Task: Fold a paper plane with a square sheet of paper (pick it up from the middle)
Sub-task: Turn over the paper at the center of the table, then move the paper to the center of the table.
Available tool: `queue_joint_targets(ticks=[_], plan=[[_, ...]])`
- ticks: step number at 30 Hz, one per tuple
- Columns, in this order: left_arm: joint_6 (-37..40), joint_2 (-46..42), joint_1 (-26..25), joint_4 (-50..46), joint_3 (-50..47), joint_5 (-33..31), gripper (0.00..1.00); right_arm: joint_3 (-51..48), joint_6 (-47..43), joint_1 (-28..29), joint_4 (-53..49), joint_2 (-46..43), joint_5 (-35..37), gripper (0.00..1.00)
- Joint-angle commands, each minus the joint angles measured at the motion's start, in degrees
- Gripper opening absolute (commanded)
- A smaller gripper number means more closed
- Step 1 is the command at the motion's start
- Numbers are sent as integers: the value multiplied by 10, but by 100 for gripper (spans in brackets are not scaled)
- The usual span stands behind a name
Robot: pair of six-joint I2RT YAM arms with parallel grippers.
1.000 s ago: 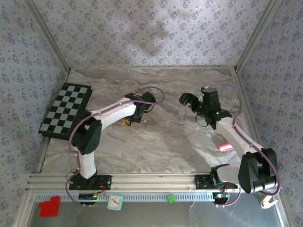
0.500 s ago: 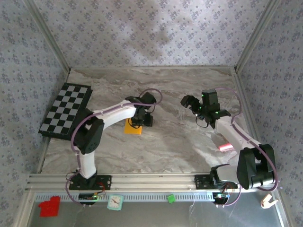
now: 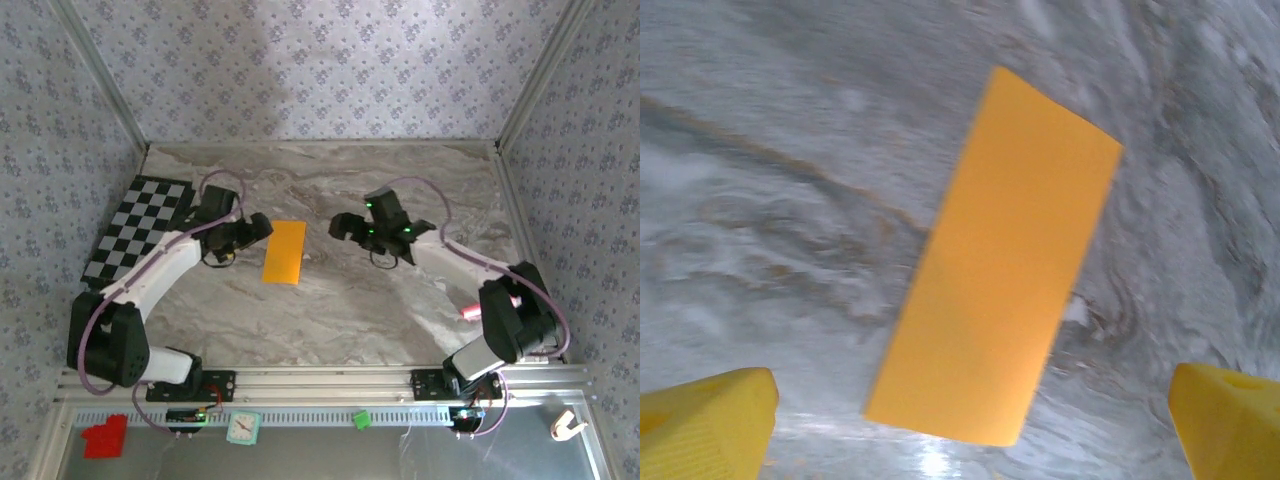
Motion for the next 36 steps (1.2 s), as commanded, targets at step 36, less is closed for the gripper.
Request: queue_joint_targets(ticks=[36], plan=[[-25, -25, 107, 84, -99, 163, 100, 68, -28, 82, -73, 222, -65, 84]])
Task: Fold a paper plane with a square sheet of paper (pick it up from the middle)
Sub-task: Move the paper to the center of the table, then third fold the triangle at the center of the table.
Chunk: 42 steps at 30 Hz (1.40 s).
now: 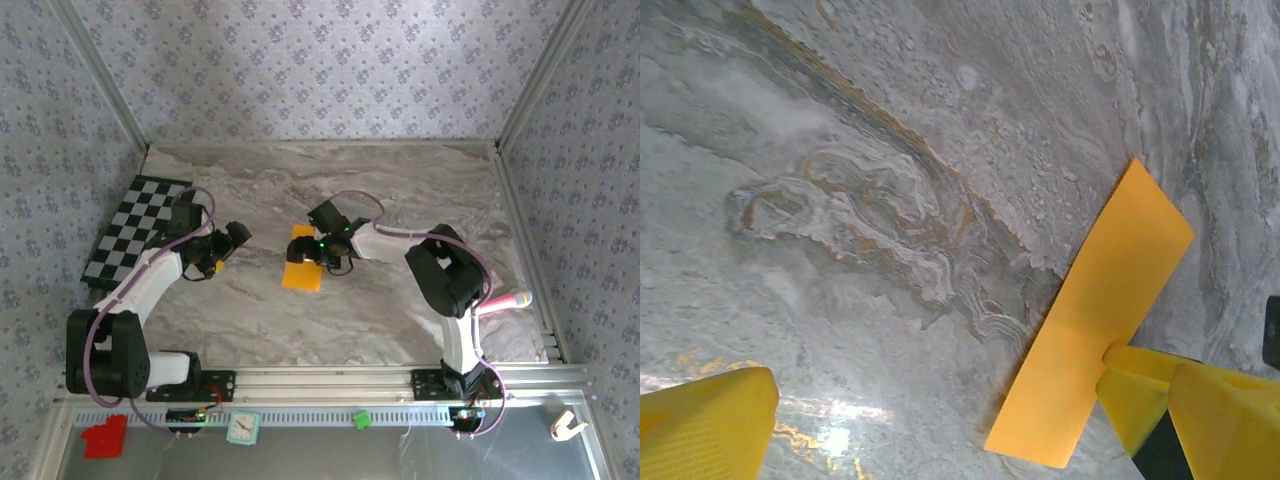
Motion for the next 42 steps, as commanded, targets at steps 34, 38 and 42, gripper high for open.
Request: queue_joint_targets(ticks=[34, 38, 42], plan=[[-58, 136, -191, 117, -15, 123, 63, -127, 10, -46, 35, -42, -21, 60], [-56, 155, -200, 116, -8, 125, 54, -124, 1, -46, 19, -38, -11, 59], [-53, 166, -207, 114, -3, 129, 49, -124, -3, -46, 15, -36, -9, 58]])
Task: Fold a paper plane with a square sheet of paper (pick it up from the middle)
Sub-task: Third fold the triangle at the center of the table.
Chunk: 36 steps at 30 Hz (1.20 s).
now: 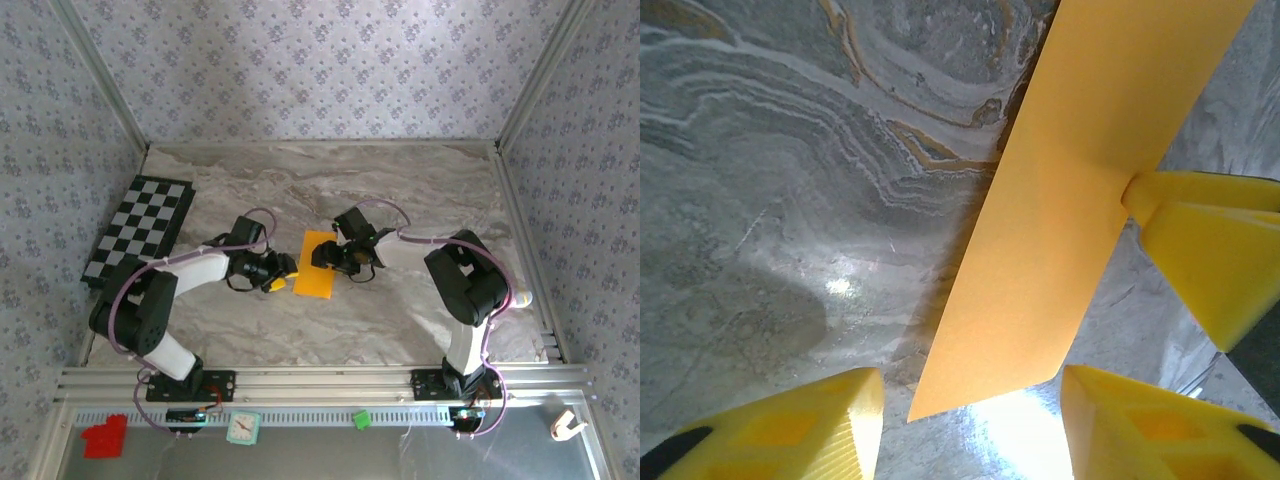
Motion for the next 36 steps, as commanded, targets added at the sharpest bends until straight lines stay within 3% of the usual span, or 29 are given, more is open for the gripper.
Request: queue_joint_targets(ticks=[1, 5, 12, 36], plan=[[15, 11, -6, -21, 20, 16, 48, -4, -10, 1, -55, 29, 25, 58], [48, 19, -8, -71, 39, 2, 47, -3, -10, 0, -57, 29, 26, 58], [51, 37, -25, -79, 45, 2, 44, 3, -9, 0, -56, 34, 21, 57], [29, 60, -34, -42, 39, 23, 43, -7, -1, -5, -39, 32, 10, 55]])
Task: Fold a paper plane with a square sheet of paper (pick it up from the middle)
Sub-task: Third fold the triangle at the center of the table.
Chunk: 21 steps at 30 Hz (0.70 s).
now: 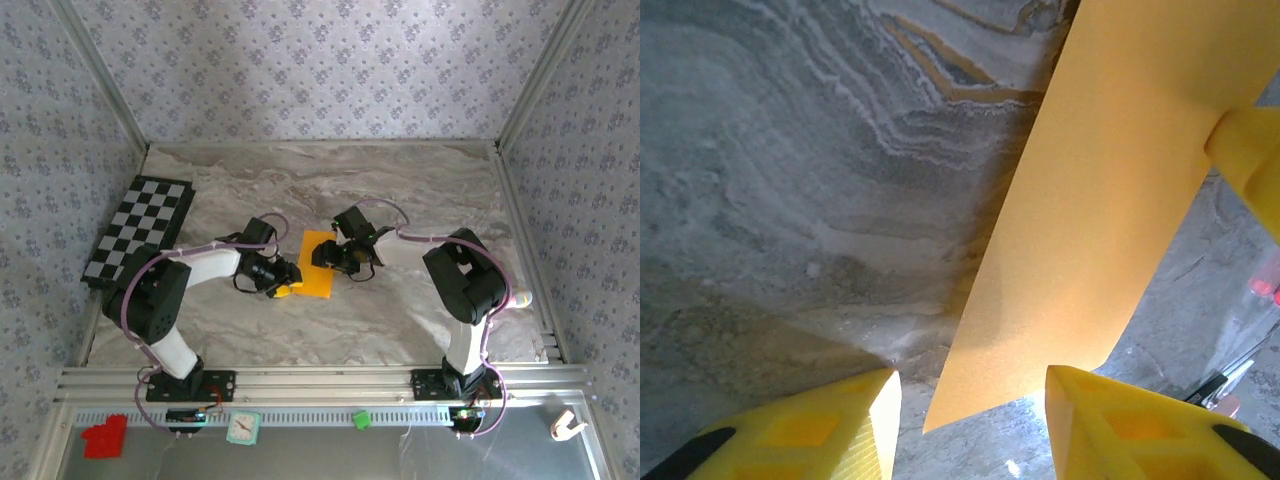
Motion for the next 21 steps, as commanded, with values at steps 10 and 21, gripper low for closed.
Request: queue_joint_targets(ticks=[10, 21], plan=[[-8, 1, -4, 57, 13, 56, 41, -20, -1, -6, -32, 17, 19, 55], [-7, 37, 13, 70, 43, 53, 33, -27, -1, -8, -28, 11, 18, 54]])
